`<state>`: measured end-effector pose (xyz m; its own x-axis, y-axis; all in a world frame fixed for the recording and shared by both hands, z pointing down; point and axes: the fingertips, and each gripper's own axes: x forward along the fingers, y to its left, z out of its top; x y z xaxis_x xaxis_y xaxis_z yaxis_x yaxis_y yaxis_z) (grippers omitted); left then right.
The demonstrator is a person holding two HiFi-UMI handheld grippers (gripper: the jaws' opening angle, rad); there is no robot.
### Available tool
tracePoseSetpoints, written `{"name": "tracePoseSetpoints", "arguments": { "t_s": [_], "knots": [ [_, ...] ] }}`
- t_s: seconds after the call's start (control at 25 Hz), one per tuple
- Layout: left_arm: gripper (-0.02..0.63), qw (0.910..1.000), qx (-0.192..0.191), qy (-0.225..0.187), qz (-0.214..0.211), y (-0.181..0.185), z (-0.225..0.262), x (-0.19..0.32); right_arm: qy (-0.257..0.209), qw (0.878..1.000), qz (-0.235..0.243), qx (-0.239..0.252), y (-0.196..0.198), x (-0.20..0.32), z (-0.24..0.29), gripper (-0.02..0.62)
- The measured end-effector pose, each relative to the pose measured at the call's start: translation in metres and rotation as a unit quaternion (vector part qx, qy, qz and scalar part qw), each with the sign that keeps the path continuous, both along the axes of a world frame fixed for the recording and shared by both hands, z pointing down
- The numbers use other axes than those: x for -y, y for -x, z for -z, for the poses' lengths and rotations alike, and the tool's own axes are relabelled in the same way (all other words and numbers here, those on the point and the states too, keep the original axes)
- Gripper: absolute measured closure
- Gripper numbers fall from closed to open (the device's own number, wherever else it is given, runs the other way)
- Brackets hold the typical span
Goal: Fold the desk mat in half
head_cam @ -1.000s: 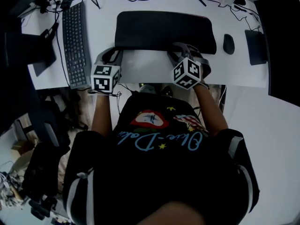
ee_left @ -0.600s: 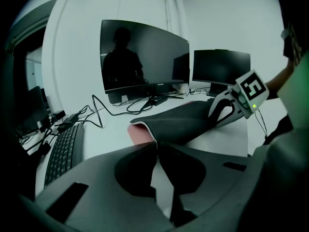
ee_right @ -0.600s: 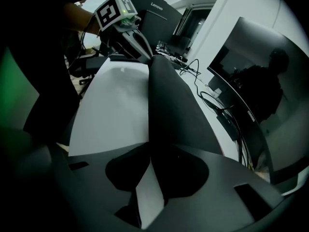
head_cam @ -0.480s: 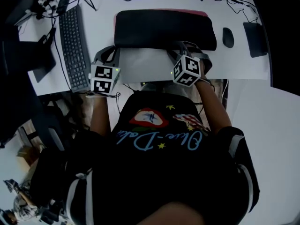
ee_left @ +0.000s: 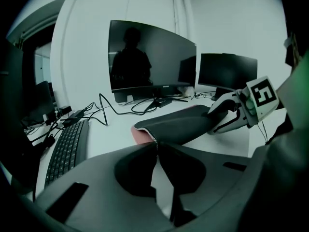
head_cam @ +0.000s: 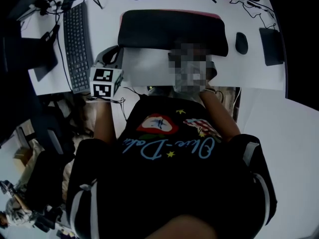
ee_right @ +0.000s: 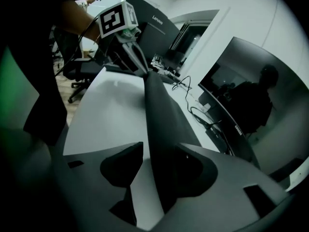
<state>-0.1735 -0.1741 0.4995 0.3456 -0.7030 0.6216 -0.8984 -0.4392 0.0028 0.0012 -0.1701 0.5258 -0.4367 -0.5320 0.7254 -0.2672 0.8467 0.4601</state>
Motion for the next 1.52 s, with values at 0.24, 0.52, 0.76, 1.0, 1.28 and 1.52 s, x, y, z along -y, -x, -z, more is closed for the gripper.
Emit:
{"name": "tracePoseSetpoints", "arguments": {
  "t_s": [0.24,0.52,0.76,1.0,1.28,1.52],
  "knots": [
    [0.589,0.9994,0.020,-0.024,-0.014,-0.009,0.021,0.007,0.037,0.998,-0.048,0.028,0.010,0.006,-0.008,0.467],
    [0.567,0.9971,0.062,-0.038,-0.021,-0.014,0.027,0.015,0.062,0.985,-0.109,0.120,0.006,0.011,-0.005,0.539],
    [0.458,0.9963,-0.037,0.026,0.073,-0.001,0.004,-0.005,0.074,0.982,-0.113,0.133,0.005,0.014,-0.005,0.552],
    [0.388,0.9637,-0.202,0.105,0.140,-0.032,-0.015,-0.023,0.071,0.985,-0.096,0.125,0.004,0.013,-0.007,0.551],
    [0.359,0.8888,-0.367,0.100,0.256,-0.042,-0.004,0.011,0.066,0.989,-0.065,0.115,0.006,0.012,-0.008,0.548],
    [0.363,0.8291,-0.414,0.113,0.358,-0.027,-0.021,0.011,0.053,0.994,-0.023,0.088,0.009,0.006,-0.011,0.541]
  ]
}}
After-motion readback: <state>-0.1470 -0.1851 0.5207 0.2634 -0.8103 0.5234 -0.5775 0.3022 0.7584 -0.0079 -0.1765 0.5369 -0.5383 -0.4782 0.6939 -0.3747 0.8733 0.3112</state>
